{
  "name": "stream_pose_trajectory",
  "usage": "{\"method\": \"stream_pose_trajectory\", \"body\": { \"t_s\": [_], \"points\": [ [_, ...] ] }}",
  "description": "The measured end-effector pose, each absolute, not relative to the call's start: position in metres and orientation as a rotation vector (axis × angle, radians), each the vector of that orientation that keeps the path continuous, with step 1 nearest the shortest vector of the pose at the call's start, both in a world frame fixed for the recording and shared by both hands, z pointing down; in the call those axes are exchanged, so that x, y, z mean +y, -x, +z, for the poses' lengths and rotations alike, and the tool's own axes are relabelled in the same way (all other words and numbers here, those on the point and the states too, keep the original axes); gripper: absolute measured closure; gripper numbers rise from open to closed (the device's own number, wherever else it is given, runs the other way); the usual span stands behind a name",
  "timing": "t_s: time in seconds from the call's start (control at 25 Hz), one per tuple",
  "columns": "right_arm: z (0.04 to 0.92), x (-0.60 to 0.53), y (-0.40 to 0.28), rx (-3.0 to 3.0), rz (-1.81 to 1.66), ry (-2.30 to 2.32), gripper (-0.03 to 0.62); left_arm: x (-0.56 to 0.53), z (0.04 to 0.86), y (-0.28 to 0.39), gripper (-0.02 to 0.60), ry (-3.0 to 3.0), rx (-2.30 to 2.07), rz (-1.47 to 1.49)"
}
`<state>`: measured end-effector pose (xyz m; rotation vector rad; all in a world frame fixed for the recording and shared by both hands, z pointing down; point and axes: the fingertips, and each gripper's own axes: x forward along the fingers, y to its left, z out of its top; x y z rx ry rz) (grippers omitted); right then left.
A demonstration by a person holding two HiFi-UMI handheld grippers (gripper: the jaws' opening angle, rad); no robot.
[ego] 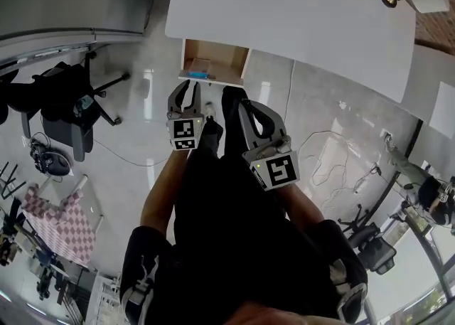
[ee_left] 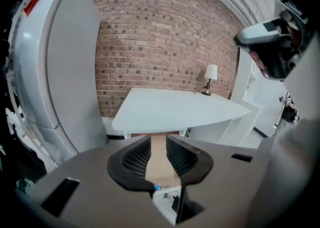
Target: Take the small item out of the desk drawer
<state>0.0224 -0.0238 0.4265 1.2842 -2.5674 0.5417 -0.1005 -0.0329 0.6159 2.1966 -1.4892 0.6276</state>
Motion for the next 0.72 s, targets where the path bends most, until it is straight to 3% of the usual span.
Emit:
{"method": "stream_pose_trajectory", "body": {
  "t_s": [0.28,0.72],
  "points": [
    [0.454,-0.044,-0.025,-2.544,0.634,-1.249,0.566,-0.035,0.719,0.089,0.336,-2.043,-1.296,0.802],
    [0.503,-0.056,-0.032,-2.469,0.767,-1.212,0.566,-0.024,0.85,0.099,0.224,-1.762,-1.127,0.976]
  ]
}}
